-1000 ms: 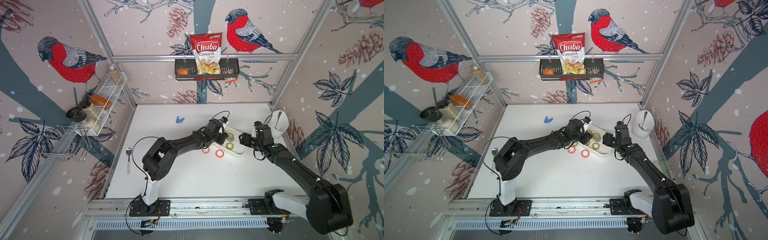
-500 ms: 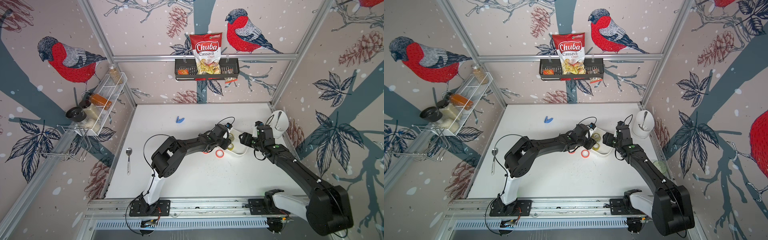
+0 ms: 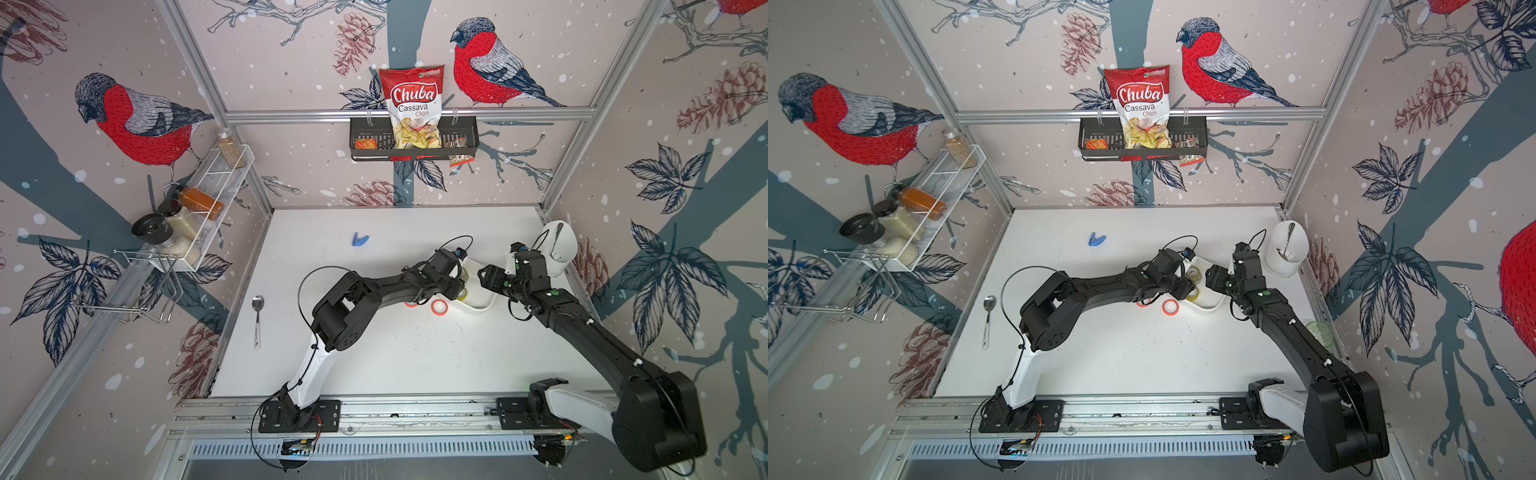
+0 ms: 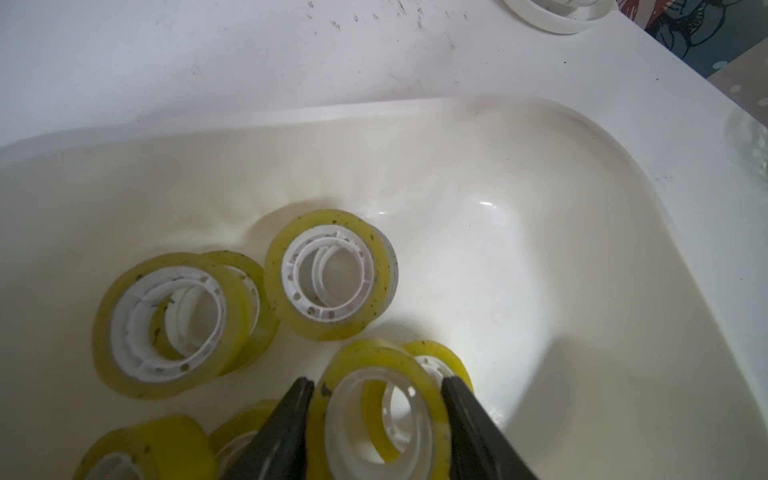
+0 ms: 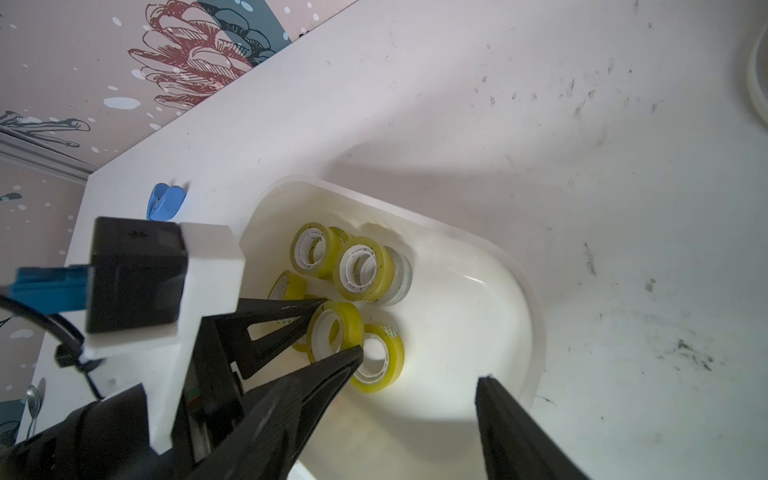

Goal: Put the transparent tape into the storage box
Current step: Place the tape in the storage box, then pick up the tape from the storage box.

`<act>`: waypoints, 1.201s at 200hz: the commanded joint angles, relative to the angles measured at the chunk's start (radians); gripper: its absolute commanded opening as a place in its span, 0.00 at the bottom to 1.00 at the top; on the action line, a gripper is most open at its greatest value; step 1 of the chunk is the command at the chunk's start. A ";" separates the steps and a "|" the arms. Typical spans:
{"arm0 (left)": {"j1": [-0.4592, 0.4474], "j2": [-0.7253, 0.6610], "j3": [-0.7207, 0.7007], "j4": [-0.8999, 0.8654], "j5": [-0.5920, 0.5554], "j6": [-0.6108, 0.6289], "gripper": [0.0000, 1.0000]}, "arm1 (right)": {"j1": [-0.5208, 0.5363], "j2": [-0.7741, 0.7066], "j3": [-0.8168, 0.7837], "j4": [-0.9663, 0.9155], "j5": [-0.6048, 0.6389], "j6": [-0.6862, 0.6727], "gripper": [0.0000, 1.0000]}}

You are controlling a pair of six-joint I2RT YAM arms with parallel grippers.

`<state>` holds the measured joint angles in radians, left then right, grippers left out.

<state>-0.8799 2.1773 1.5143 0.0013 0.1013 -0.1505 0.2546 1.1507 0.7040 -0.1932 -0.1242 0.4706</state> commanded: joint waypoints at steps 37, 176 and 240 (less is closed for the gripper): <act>-0.008 0.007 0.014 -0.038 -0.026 0.004 0.57 | -0.003 -0.011 -0.002 0.022 -0.012 0.001 0.72; -0.017 -0.388 -0.227 0.048 -0.101 -0.026 0.63 | 0.044 -0.012 0.007 0.014 0.001 -0.044 0.71; 0.047 -0.553 -0.453 0.080 -0.174 -0.099 0.62 | 0.128 0.003 0.066 -0.040 0.084 -0.055 0.72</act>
<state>-0.8722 1.6737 1.1248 0.0261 -0.0540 -0.2054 0.3702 1.1538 0.7547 -0.2066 -0.0864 0.4213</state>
